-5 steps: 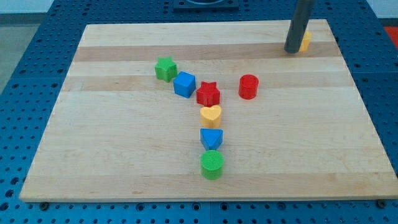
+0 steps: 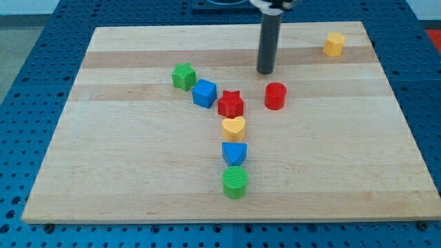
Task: Push the red star to the bottom left of the board
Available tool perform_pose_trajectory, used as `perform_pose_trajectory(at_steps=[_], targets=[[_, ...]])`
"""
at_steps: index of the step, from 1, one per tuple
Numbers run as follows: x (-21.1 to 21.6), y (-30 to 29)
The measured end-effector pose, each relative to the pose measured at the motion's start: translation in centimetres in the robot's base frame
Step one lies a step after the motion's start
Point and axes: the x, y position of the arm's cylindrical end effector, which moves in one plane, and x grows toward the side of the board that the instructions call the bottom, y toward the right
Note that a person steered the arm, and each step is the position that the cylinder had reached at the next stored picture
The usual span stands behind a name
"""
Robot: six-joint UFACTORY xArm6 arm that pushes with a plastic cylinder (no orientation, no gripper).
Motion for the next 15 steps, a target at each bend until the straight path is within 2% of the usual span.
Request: perform_pose_trajectory(at_steps=[1, 4, 5, 6, 8, 9, 13, 15], targets=[[2.6, -2.5], [3.0, -3.8], [4.9, -5.9], [5.3, -2.6], [8.1, -1.8], [8.2, -2.6], [9.6, -13.4], [9.6, -15.7]])
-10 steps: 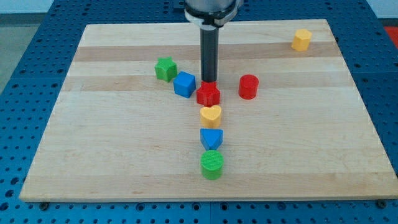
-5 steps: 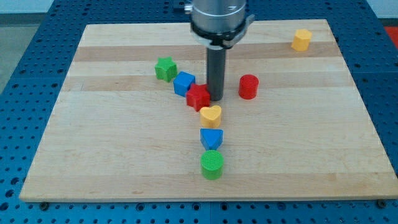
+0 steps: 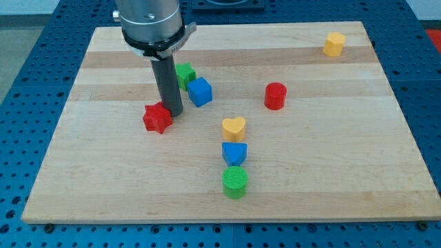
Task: Push the red star to the bottom left of the board
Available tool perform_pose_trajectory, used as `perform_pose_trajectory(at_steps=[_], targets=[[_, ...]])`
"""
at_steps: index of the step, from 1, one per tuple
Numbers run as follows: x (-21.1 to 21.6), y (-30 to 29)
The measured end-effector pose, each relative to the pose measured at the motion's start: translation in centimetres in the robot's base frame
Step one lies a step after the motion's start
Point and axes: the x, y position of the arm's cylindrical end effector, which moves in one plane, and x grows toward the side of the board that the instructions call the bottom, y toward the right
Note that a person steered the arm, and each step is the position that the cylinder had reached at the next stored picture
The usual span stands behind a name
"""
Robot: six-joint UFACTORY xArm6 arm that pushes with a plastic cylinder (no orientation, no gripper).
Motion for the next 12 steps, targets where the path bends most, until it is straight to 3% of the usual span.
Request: perform_pose_trajectory(at_steps=[4, 8, 12], targets=[[-3.0, -0.3], [6.3, -6.7], [5.6, -0.5]])
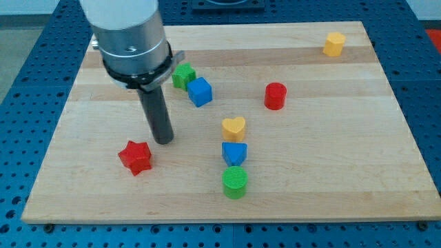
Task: Push the red star to the bottom left of the board
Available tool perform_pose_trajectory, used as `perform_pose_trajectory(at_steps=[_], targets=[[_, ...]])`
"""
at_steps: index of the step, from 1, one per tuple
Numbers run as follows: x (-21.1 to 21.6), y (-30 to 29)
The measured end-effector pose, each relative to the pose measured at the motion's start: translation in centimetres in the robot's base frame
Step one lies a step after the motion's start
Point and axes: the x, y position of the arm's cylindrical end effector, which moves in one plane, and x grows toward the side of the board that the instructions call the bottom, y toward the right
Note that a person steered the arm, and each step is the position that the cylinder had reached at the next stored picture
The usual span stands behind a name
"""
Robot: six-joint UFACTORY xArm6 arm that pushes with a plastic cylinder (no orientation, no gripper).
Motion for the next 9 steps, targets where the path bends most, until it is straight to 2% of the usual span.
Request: perform_pose_trajectory(at_steps=[2, 9], targets=[[2.3, -0.6], [4.3, -6.9]])
